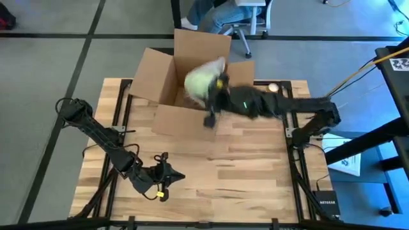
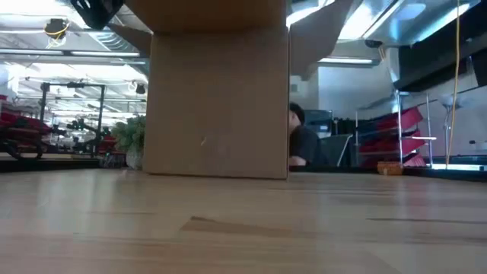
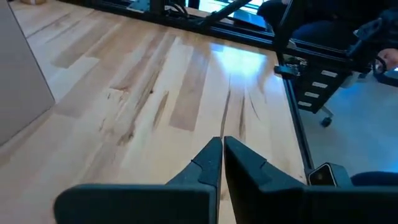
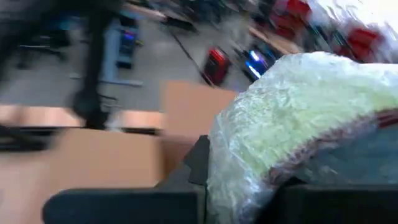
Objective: Wrap mug
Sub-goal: Put the wrapped green mug into the brown cardboard box
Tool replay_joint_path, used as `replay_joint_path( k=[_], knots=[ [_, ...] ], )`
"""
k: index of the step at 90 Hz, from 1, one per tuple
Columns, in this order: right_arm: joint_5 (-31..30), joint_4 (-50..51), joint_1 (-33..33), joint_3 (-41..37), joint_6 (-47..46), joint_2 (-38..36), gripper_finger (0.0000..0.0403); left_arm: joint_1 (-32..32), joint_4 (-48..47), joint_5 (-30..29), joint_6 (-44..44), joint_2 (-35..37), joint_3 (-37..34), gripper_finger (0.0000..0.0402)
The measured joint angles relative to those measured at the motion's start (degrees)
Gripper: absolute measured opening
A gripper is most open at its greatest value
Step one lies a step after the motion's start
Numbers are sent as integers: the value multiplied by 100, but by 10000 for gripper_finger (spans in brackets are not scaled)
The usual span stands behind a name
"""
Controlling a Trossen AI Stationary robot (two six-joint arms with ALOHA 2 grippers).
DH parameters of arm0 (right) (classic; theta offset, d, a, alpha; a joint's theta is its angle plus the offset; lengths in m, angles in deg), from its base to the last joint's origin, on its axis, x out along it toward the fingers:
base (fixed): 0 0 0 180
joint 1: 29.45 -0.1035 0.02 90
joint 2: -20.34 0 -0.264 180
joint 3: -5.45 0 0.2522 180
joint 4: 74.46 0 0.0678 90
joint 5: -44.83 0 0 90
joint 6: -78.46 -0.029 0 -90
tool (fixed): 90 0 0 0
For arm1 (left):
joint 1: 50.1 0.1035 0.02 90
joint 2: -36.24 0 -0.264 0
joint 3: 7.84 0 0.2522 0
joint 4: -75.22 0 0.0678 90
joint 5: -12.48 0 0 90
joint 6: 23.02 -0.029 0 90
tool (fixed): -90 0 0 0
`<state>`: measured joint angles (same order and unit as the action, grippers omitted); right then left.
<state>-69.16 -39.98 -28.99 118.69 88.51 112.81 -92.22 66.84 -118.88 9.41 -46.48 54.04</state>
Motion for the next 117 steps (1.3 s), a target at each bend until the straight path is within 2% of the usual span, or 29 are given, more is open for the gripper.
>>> replay_joint_path(
  k=[16,29,42,81,98,117],
  knots=[
    [662,231,1039,2,-898,393,10,61,4,-69,-60,0,0,0],
    [1243,704,1471,2,-1516,897,10,63,0,-88,-95,0,0,0],
    [1307,1192,1534,-7,-1732,1370,10,61,-3,-88,-91,0,0,0],
    [1488,1203,1580,7,-2139,2223,26,94,-14,-94,-92,0,0,0],
    [1617,1181,1577,21,-2376,2423,61,94,-17,-92,-93,-1,0,0],
    [1686,1148,1580,24,-2392,2463,145,94,-26,-90,-92,-2,0,0]
  ],
)
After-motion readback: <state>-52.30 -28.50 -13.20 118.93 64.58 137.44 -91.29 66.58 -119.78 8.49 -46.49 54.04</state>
